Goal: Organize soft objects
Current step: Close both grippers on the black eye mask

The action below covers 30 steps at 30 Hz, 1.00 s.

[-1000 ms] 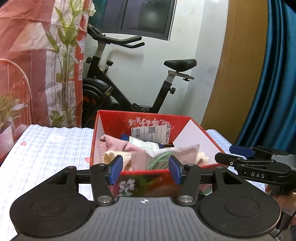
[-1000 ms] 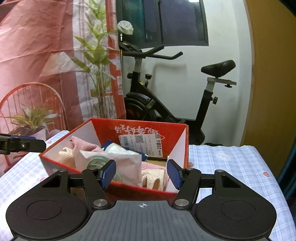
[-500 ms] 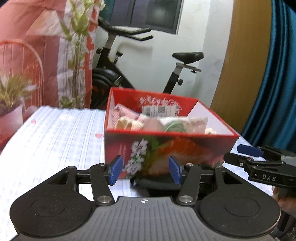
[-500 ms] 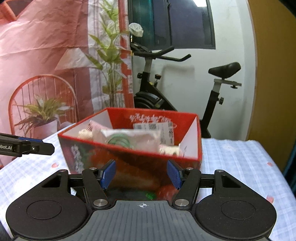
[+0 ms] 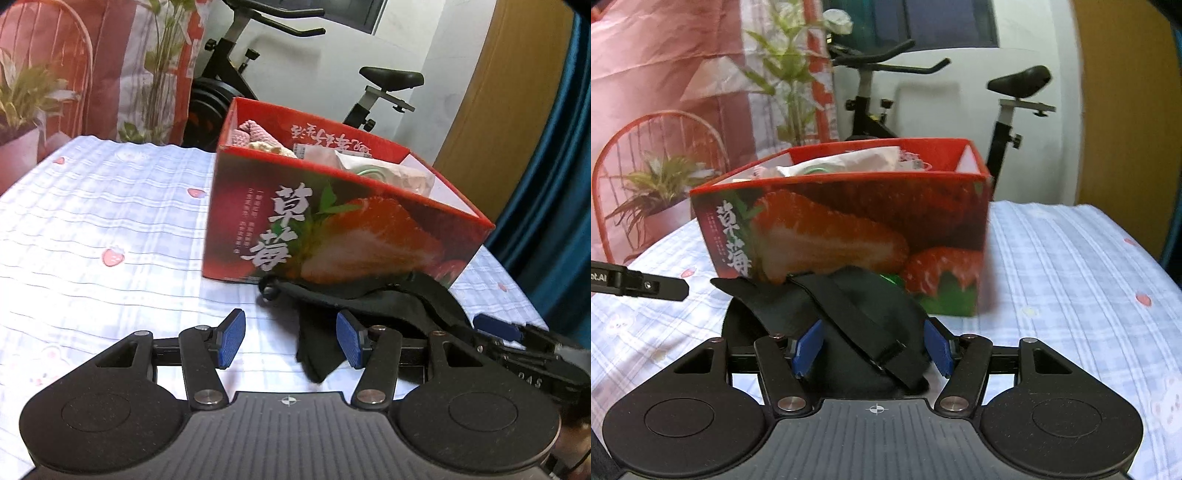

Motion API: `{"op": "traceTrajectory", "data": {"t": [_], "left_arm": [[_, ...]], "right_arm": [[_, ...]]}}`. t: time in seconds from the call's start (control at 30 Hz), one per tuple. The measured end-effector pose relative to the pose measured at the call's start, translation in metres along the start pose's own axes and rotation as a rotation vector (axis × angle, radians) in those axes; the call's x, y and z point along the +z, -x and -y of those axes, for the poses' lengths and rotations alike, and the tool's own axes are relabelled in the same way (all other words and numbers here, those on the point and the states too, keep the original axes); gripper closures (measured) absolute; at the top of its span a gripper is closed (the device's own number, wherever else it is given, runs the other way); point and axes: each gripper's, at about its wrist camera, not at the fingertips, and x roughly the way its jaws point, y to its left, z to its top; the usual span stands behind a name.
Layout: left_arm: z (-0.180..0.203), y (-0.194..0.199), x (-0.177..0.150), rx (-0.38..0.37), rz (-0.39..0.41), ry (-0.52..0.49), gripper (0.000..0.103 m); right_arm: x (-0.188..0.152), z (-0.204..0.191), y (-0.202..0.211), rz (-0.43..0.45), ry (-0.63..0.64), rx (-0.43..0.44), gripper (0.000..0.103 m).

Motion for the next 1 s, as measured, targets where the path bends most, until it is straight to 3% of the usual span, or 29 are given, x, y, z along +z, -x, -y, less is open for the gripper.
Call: {"op": "traceTrajectory", "data": {"t": [0.27,0.4,0.7,0.73,0.77,0.83,0.93,1.0], "left_arm": [[-0.001,-0.028,0.016,-0.023,-0.010,0.081,0.040],[-0.011,-0.046,0.021,-0.101,-0.044,0.195,0.040],[-0.010,-0.074,0.021,-0.053,-0.078,0.237,0.041],[-0.010,-0.075,0.021,-0.050,-0.081,0.233,0.043],[-0.008,-0.074,0.020,-0.040,-0.083,0.222,0.056],[-0.002,-0.074,0.019,-0.010,-0.095,0.173,0.070],[0.001,-0.066,0.016,0.000,-0.066,0.134,0.083],[0.004,-0.057,0.014,0.012,-0.044,0.109,0.086]], "right_arm": [[-0.006,0.030,-0.005,-0.036,-0.123,-0.033,0.042],[-0.011,0.028,-0.015,-0.078,-0.105,-0.017,0.047],[-0.013,0.031,-0.018,-0.080,-0.118,-0.005,0.047],[-0.013,0.031,-0.019,-0.081,-0.119,-0.004,0.047],[-0.013,0.031,-0.019,-0.082,-0.121,-0.003,0.047],[-0.014,0.031,-0.019,-0.083,-0.122,-0.003,0.047],[-0.015,0.031,-0.018,-0.081,-0.119,-0.002,0.047],[-0.015,0.031,-0.018,-0.079,-0.119,-0.001,0.047]]}}
